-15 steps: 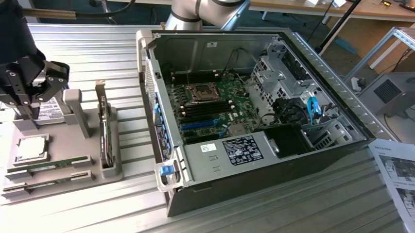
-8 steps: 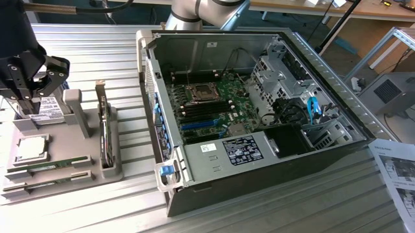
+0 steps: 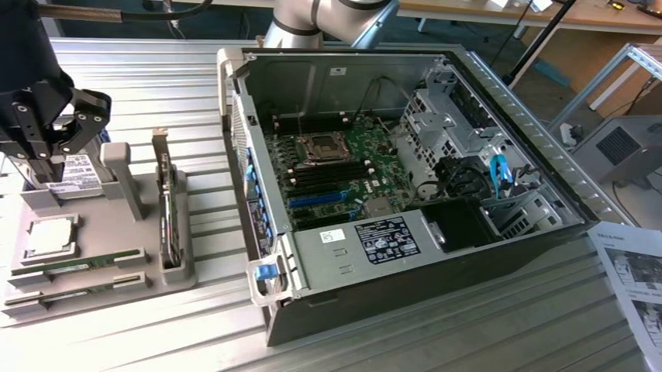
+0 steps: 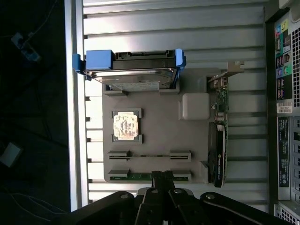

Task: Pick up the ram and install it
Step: 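Pick up the ram and move it above insertion slot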

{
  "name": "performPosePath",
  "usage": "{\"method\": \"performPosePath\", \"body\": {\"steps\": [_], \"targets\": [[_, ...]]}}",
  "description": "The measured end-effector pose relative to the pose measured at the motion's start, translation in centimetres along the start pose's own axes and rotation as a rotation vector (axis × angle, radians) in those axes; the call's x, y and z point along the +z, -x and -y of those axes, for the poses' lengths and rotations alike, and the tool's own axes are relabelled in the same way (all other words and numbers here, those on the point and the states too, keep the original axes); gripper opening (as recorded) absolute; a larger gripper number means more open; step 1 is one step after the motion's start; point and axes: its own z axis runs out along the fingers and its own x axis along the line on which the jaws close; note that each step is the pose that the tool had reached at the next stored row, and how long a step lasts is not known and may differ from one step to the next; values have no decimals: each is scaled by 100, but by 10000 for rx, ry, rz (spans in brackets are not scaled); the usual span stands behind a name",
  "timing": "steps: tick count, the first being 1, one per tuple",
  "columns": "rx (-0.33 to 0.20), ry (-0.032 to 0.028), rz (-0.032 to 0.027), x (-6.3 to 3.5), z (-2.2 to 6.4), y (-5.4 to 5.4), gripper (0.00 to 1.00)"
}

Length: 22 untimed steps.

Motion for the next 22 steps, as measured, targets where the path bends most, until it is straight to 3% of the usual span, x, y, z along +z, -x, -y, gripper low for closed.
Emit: {"method": "performPosePath", "body": {"steps": [7, 13, 22], "targets": [[-103, -6, -2, 1, 0, 0, 11], [-791, -55, -22, 0, 0, 0, 11], [-2259, -156, -62, 2, 0, 0, 11]]}}
